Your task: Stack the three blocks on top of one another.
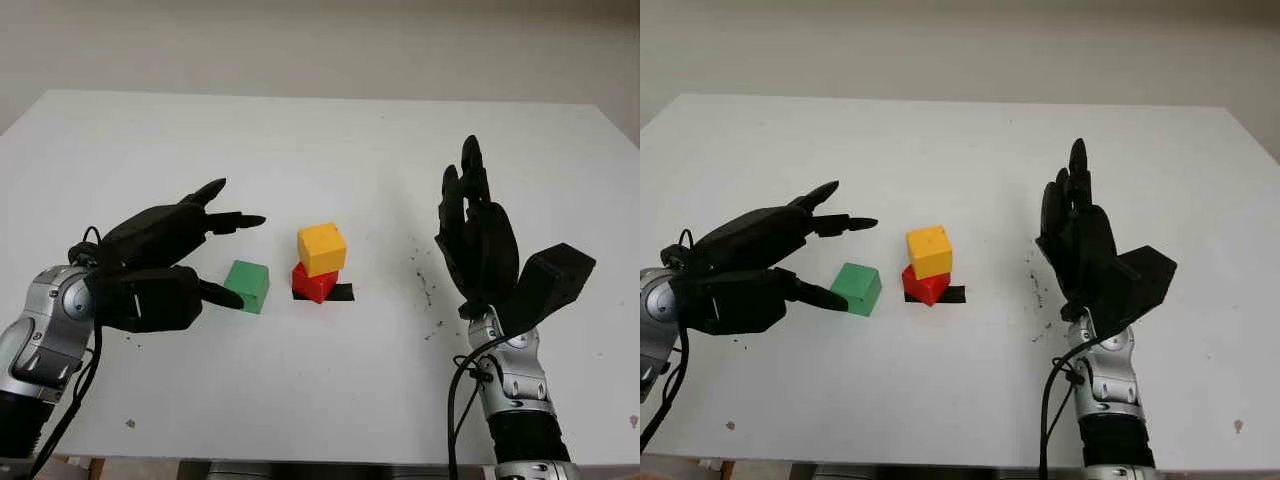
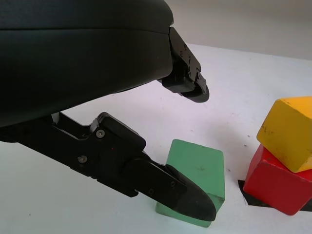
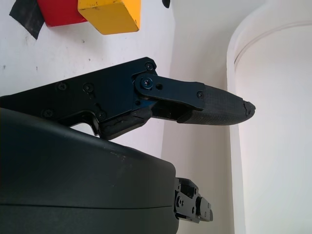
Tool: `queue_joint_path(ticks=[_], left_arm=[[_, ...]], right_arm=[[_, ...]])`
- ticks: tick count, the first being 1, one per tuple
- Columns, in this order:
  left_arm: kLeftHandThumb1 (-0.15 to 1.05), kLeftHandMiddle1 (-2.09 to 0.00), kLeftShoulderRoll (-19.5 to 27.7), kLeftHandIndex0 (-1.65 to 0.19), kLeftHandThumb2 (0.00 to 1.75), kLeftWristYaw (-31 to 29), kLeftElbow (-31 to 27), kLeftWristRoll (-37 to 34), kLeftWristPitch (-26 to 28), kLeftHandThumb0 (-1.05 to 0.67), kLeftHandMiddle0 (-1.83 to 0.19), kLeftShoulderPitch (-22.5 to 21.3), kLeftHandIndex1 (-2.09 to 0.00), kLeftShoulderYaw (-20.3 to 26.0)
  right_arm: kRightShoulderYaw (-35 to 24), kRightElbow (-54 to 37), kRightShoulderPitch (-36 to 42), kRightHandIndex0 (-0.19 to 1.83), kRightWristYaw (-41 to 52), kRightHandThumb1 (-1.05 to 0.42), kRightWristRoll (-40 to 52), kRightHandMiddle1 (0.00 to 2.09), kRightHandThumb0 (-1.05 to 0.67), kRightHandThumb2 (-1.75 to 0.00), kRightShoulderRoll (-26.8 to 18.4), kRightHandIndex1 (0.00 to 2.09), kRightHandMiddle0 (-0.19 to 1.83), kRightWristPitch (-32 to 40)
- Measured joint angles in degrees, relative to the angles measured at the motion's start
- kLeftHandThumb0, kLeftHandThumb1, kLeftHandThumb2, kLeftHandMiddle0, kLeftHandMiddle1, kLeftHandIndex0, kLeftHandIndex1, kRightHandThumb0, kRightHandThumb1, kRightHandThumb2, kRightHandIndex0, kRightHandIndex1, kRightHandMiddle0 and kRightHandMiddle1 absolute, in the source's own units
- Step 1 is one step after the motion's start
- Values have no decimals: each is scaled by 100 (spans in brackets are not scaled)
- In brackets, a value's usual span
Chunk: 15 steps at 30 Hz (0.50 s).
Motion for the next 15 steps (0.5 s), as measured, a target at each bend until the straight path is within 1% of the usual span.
queue_joint_path(ticks=[2, 4, 6, 9, 15], left_arm=[[85, -7, -14, -48, 6, 20, 0, 99, -2, -72, 6, 0, -26, -32], [85, -6, -20, -34, 5, 42, -5, 216, 8, -71, 4, 0, -59, -55], [84, -6, -30, -27, 5, 55, -5, 289, 11, -70, 3, 0, -77, -75], [84, -6, -38, -27, 5, 57, -9, 436, 63, -69, 1, 0, -83, -120], [83, -7, -38, -30, 5, 38, -9, 578, 67, -69, -3, 0, -86, -234]], right_arm=[[-2, 6, 0, -19, 46, -105, -1, 0, -77, -62, 0, 0, -19, -68], [-6, 5, 0, -19, 55, -105, 10, 0, -77, -60, 1, 0, -19, -81], [-13, -10, 0, -19, 40, -105, 28, 0, -78, -60, 1, 0, -19, -68], [-18, -73, 1, -19, 50, -105, 93, 0, -77, -59, 1, 0, -19, -50], [-30, -246, 5, -19, -20, -105, 115, 2, -79, -57, 1, 0, -19, 66]])
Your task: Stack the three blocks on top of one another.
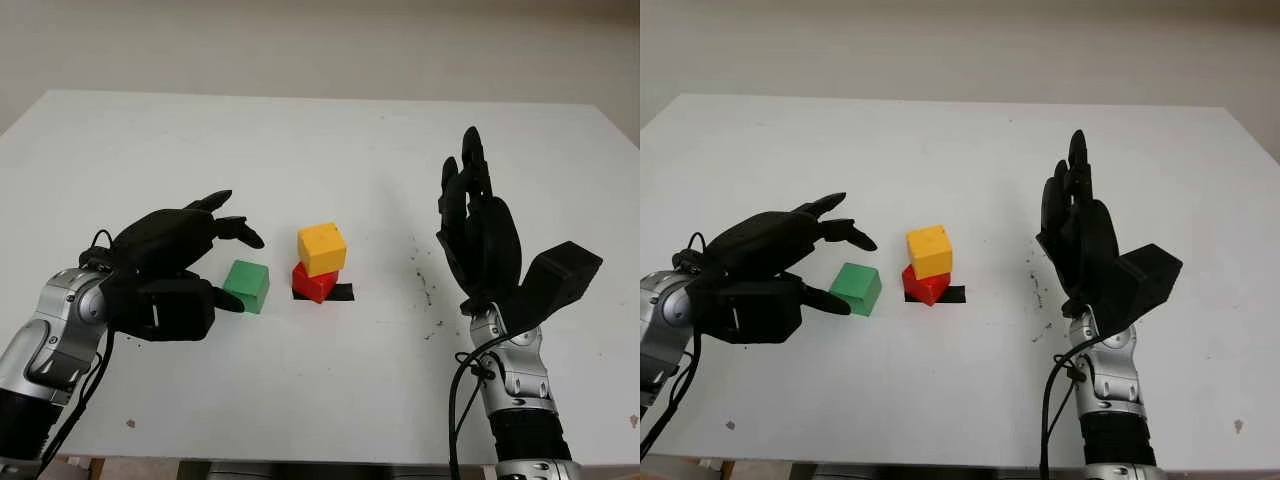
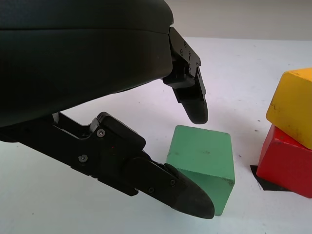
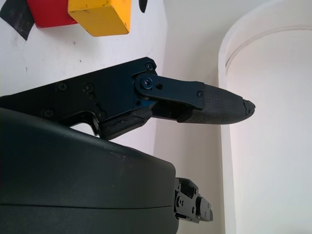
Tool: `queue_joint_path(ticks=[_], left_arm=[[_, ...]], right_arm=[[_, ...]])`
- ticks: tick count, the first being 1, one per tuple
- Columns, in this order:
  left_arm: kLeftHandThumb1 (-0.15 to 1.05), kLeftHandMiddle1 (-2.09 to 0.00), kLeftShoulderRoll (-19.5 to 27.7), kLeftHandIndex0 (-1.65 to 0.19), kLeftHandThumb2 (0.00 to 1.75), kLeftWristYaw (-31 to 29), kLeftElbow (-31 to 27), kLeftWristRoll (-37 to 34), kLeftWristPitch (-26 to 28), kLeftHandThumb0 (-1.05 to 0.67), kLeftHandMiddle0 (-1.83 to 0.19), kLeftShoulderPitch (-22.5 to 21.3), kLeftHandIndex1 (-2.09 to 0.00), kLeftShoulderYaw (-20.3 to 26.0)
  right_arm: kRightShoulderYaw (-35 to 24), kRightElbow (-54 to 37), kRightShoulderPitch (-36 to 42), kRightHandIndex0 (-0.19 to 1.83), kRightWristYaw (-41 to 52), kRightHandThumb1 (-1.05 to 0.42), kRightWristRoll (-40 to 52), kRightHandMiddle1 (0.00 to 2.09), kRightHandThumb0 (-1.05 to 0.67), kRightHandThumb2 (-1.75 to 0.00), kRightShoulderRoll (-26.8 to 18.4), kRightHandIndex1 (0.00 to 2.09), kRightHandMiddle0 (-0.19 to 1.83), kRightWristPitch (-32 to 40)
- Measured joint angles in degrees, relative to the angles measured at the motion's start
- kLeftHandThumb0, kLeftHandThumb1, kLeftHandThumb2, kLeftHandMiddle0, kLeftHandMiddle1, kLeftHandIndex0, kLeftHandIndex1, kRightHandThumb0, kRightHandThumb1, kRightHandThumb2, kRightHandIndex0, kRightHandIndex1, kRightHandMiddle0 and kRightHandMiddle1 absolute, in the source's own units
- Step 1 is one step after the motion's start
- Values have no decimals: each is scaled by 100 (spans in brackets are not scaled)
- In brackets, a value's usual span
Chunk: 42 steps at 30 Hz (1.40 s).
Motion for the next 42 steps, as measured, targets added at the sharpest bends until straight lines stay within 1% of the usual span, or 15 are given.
queue_joint_path(ticks=[4, 7, 11, 12, 15, 18, 20, 23, 29, 32, 38, 42], left_arm=[[83, -7, 0, -32, 5, -32, -1, 22, -4, -70, -6, 0, -90, -25], [81, -7, 0, -34, 5, -11, -1, 23, -28, -67, -11, 1, -103, -25], [80, -7, -1, -37, 5, 61, -1, 24, -86, -64, -17, 1, -113, -25], [81, -7, -1, -38, 6, 78, -1, 19, -106, -65, -18, 1, -114, -25], [85, -6, -2, -39, 7, 100, 0, -13, -140, -59, -19, 2, -117, -25], [93, -6, -2, -39, 8, 143, 31, -116, -285, -45, -20, 2, -120, -19], [96, -6, -2, -36, 7, 178, 90, -217, -423, -39, -20, 2, -124, -15], [97, -5, -2, -30, 6, 218, 211, -395, -578, -34, -20, 2, -133, 4], [98, -5, 0, -26, 6, 234, 283, -487, -651, -35, -18, 2, -138, 66], [97, -5, -1, -26, 5, 298, 298, -531, -694, -34, -17, 3, -140, 107], [97, -5, -67, -26, 5, 501, 296, -934, -758, -31, -15, 3, -140, 386], [101, -5, -100, -24, 7, 686, 270, -1023, -825, -35, -15, 2, -137, 581]], right_arm=[[-2, -70, 2, -19, -41, -105, -1, 3, -79, -57, 0, 0, -19, 31], [-3, -71, 15, -19, -53, -105, 3, 4, -78, -57, 0, 0, -19, 31], [-3, -81, 39, -19, -89, -105, -12, 4, -80, -57, 1, 1, -19, 28], [-3, -111, 52, -19, -110, -105, -22, 5, -80, -57, 1, 1, -19, 29], [-8, -251, 67, -19, -145, -105, -26, 4, -79, -58, 0, 1, -19, 43], [-12, -306, 70, -19, -179, -105, -31, 3, -78, -58, 0, 0, -19, 55], [-12, -314, 82, -19, -210, -105, -50, 3, -77, -59, 0, 0, -19, 60], [-12, -314, 102, -19, -294, -105, -107, 4, -78, -58, 2, 2, -18, 57], [-9, -314, 129, -18, -316, -105, -117, 5, -78, -57, 8, 3, -17, 55], [-6, -313, 145, -19, -295, -105, -99, 5, -76, -57, 17, 4, -17, 45], [-7, -255, 160, -18, -208, -105, -8, 6, -74, -56, 74, 4, -17, -75], [-8, -247, 160, -18, -208, -105, 8, 6, -74, -55, 83, 5, -16, -110]])
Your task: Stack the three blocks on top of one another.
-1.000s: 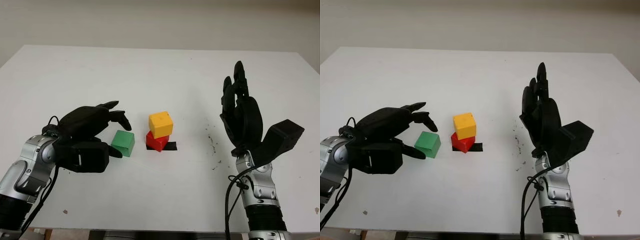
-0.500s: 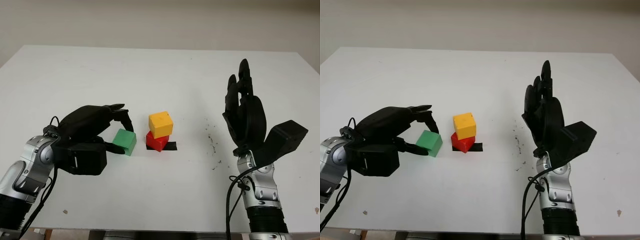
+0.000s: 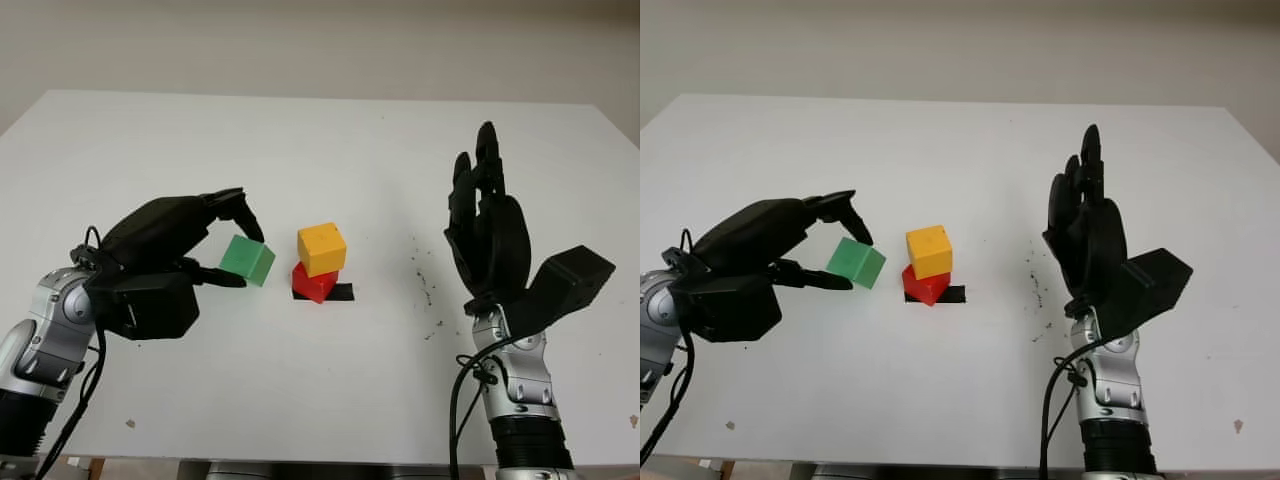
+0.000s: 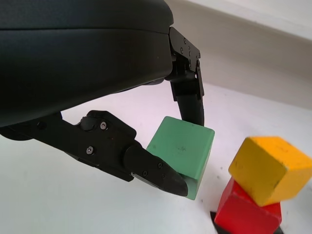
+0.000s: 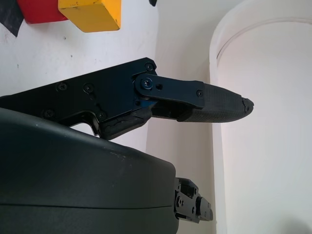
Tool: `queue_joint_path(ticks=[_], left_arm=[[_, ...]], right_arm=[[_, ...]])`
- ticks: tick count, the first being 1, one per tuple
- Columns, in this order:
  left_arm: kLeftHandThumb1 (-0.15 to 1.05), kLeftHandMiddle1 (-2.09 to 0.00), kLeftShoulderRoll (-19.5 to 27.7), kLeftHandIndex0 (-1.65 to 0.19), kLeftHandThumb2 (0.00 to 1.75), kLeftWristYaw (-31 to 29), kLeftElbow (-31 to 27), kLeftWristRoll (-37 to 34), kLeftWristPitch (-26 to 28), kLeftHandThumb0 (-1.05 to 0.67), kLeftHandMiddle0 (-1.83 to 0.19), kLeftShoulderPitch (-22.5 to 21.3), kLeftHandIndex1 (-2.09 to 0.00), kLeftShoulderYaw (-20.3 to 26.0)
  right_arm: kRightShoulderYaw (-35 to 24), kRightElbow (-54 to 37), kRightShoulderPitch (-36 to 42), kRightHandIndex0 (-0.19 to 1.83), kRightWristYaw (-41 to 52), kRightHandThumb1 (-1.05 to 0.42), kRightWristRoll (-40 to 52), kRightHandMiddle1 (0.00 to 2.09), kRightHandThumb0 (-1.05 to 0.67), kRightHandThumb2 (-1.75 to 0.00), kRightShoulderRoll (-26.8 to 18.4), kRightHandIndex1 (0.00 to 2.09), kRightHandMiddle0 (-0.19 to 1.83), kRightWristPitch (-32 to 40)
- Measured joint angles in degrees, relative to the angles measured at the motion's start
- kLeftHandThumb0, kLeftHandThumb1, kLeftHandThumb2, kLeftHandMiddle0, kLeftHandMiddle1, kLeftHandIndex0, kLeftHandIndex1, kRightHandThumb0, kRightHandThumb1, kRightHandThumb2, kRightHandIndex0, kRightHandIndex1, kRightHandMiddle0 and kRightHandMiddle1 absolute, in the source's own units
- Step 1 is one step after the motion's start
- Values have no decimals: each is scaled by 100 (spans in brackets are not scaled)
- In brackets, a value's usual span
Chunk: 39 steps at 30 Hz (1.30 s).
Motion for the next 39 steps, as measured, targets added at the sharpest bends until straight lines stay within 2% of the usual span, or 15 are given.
queue_joint_path(ticks=[6, 11, 16, 20, 27, 31, 34, 39], left_arm=[[102, -6, 195, -30, 5, 370, -282, 667, -131, -34, -18, -119, -133, 98], [103, -6, 166, -31, 6, 244, -202, 62, -399, -36, -21, -723, -137, 154], [101, -6, 52, -32, 5, -159, -10, -433, -214, -34, -21, -1264, -138, 152], [101, -5, -93, -31, 5, -419, 452, -563, -173, -38, -22, -1698, -141, 28], [103, -5, -135, -33, 6, -1803, 1073, -902, 215, -39, -21, -2929, -139, -374], [104, -6, -123, -33, 6, -2388, 1347, -724, 308, -44, -22, -3678, -133, -682], [104, -5, -142, -35, 6, -2647, 1505, -594, 291, -45, -22, -3984, -133, -878], [103, -5, -268, -27, 5, -2985, 1610, -269, 345, -42, -21, -4273, -149, -1245]], right_arm=[[11, 66, -2, -19, 38, -105, 15, 6, -76, -54, 1, 5, -16, 2], [19, 239, -5, -19, 127, -105, 20, 5, -76, -54, 10, 3, -17, -57], [40, 261, -12, -19, 196, -105, -2, 4, -75, -57, 12, 2, -19, -103], [57, 272, -9, -19, 219, -105, -49, 5, -74, -58, 11, 2, -19, -126], [74, 276, -8, -19, 261, -105, -58, 2, -74, -57, 11, 0, -19, -128], [93, 270, -6, -19, 228, -105, -64, 1, -74, -57, 13, 0, -19, -81], [108, 270, -6, -19, 205, -105, -72, 1, -74, -58, 13, 0, -19, -79], [142, 266, -3, -19, 129, -105, -149, 2, -76, -59, 12, 0, -19, -39]])
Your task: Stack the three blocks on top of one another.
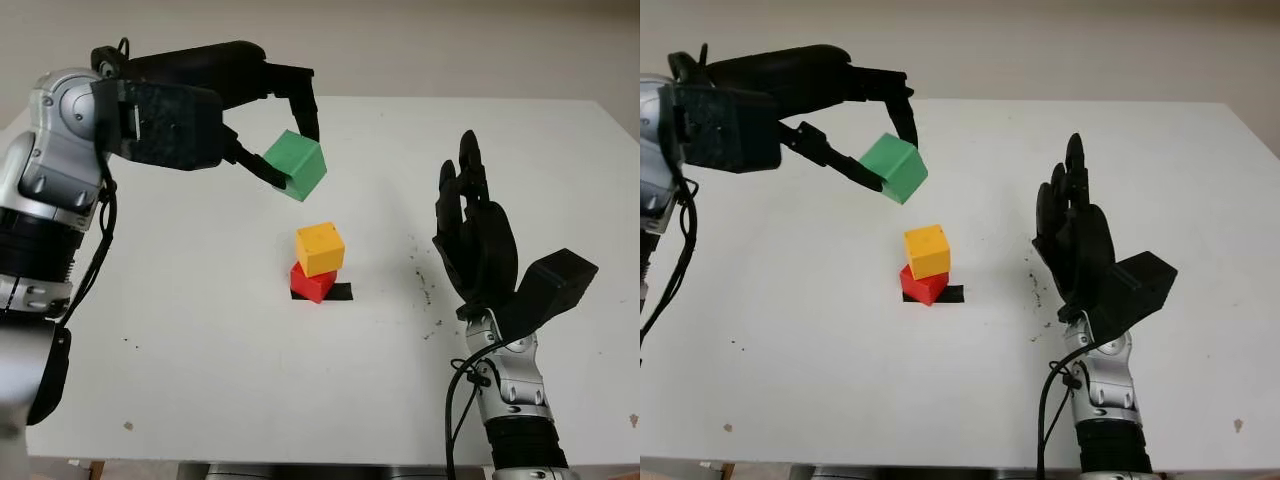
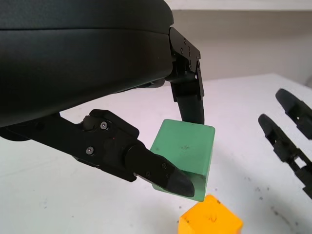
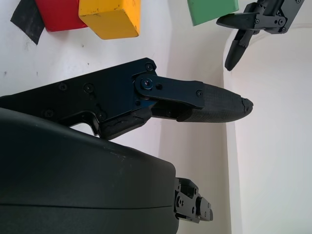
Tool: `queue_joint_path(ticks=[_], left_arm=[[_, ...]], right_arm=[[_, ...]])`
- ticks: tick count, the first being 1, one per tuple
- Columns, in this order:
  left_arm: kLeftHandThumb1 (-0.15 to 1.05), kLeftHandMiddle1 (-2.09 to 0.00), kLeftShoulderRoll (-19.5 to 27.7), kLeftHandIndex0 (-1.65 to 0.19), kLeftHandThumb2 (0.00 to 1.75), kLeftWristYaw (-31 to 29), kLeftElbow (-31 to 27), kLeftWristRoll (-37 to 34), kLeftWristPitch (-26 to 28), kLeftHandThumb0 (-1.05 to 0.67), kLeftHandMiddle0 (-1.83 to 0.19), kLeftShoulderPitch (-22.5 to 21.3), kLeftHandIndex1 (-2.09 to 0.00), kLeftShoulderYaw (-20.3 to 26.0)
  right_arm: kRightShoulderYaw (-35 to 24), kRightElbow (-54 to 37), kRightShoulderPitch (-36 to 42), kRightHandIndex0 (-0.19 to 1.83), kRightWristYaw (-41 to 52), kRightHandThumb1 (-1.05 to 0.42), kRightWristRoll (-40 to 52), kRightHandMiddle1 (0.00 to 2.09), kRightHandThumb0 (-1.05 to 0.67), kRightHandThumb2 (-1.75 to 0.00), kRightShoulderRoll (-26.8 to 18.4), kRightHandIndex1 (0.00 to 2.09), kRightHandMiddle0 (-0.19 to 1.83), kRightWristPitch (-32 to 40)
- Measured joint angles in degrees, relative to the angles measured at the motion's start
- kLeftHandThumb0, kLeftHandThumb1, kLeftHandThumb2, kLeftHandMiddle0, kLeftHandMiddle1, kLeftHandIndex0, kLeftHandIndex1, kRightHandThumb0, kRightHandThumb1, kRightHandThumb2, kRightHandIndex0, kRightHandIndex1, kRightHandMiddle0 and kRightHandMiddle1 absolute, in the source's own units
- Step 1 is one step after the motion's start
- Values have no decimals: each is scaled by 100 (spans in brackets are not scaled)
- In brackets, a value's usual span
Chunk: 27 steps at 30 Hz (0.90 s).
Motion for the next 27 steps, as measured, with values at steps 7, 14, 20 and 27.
queue_joint_path(ticks=[7, 14, 20, 27], left_arm=[[104, -5, -231, -23, 6, -230, 70, 173, -149, -42, -21, -311, -156, -263], [104, -5, -359, -23, 8, -381, 234, 195, -377, -42, -20, -363, -151, -364], [103, -6, -367, -25, 6, -380, 240, 275, -411, -41, -22, -292, -152, -435], [103, -5, -369, -27, 6, -379, 246, 364, -472, -42, -20, -255, -150, -513]], right_arm=[[4, -5, 3, -19, -49, -105, -15, 2, -75, -58, 28, 0, -19, 5], [21, -6, 7, -19, -50, -105, -38, 0, -75, -59, 77, 0, -19, 5], [19, -6, 45, -19, -38, -105, -23, 0, -75, -58, 117, 0, -19, 3], [10, -13, 79, -19, -40, -105, 1, 0, -74, -58, 142, 0, -19, 4]])
